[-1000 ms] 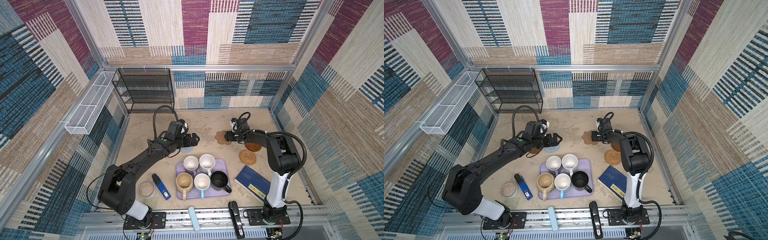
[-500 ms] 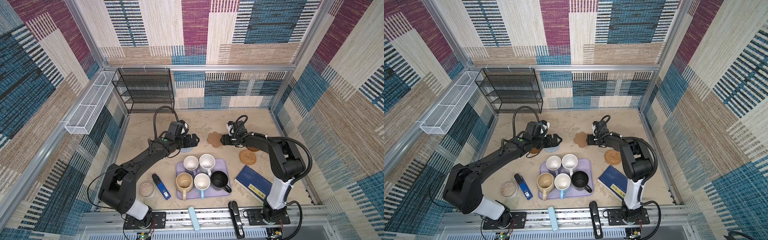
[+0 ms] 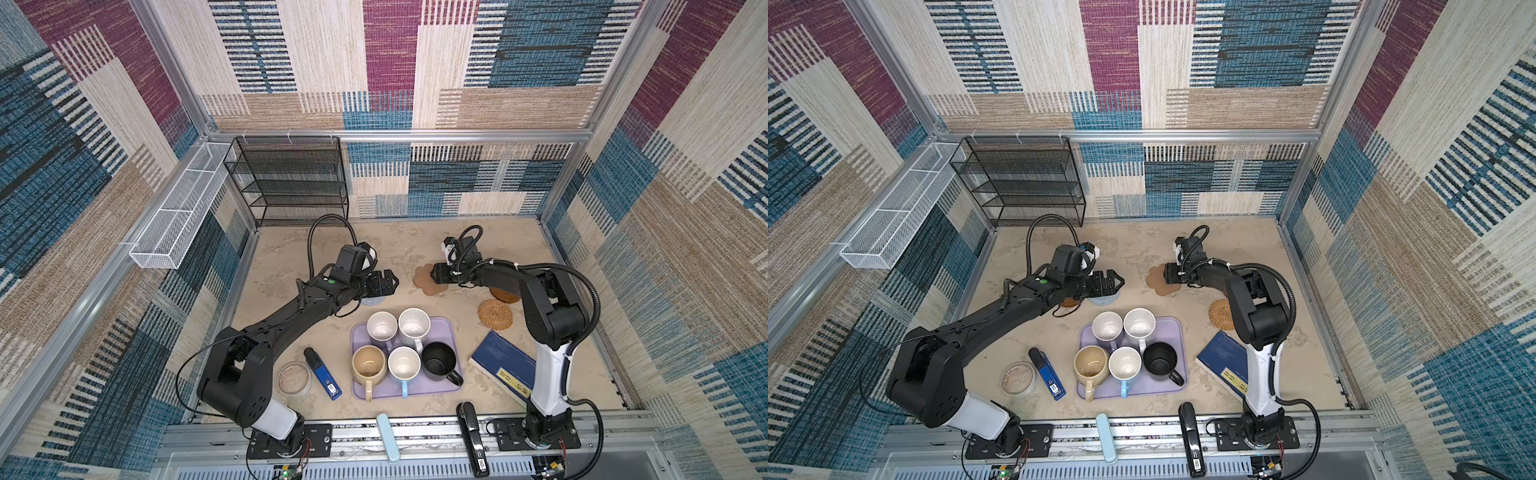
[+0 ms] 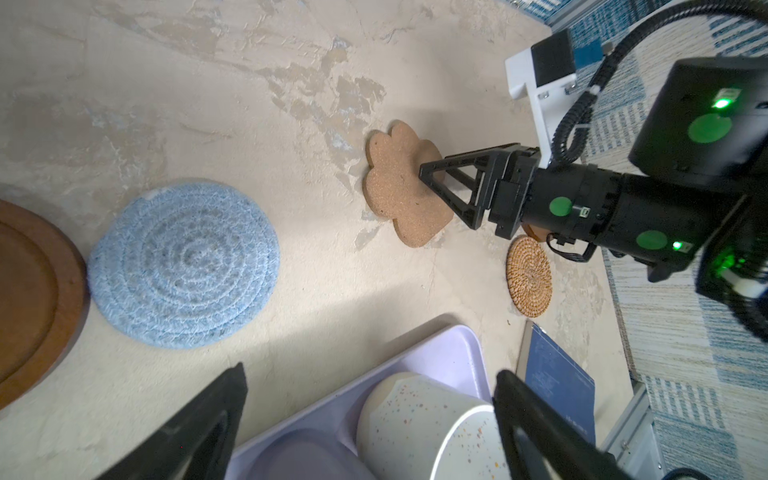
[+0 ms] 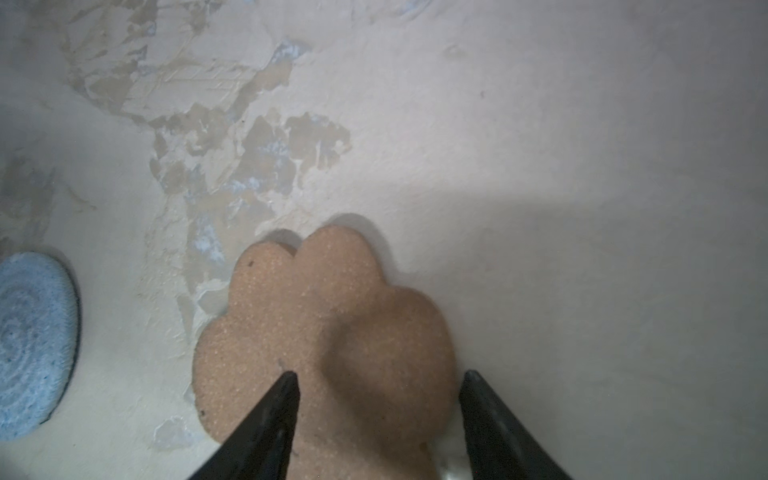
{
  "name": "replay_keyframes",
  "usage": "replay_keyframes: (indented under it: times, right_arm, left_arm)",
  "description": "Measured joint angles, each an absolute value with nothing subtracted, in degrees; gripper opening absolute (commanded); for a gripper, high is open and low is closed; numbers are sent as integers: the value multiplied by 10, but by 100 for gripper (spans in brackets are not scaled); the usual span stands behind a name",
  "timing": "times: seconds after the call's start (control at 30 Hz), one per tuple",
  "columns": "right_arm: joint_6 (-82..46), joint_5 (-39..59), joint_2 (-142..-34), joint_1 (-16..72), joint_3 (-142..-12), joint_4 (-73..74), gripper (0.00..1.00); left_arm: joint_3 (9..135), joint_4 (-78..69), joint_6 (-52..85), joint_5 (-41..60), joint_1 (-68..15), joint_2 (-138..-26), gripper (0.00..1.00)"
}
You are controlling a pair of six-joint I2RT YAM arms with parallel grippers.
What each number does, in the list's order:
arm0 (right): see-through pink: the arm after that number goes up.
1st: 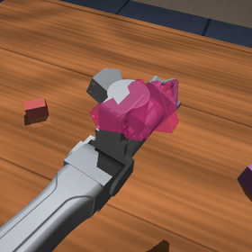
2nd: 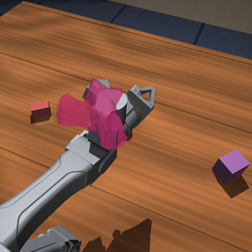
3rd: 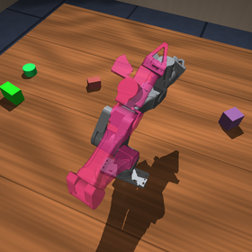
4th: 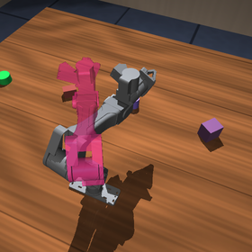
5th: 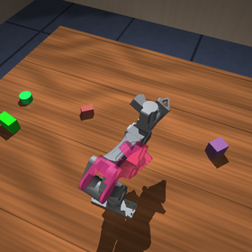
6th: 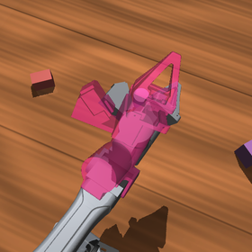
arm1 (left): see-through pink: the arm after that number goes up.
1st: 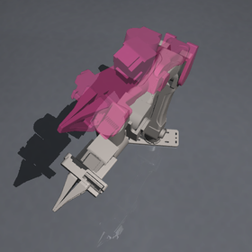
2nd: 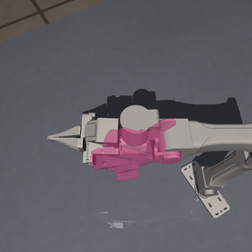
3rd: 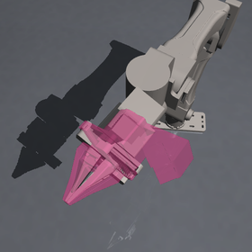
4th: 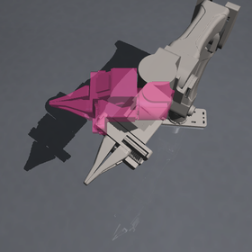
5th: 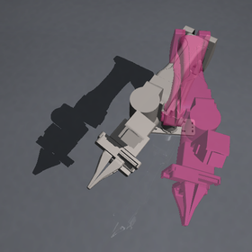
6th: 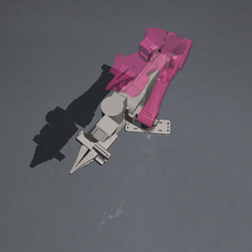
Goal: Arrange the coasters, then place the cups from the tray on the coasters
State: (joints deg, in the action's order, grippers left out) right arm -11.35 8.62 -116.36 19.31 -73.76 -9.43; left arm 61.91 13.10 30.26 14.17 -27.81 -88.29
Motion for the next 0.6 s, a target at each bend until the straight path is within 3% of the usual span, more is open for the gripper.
replay_keyframes:
  times: [0.6]
  right_arm:
    - [-197, 79, -1114, 241, -661, -68, 58]
  left_arm:
    - [600, 122, 310, 152, -278, -875, 95]
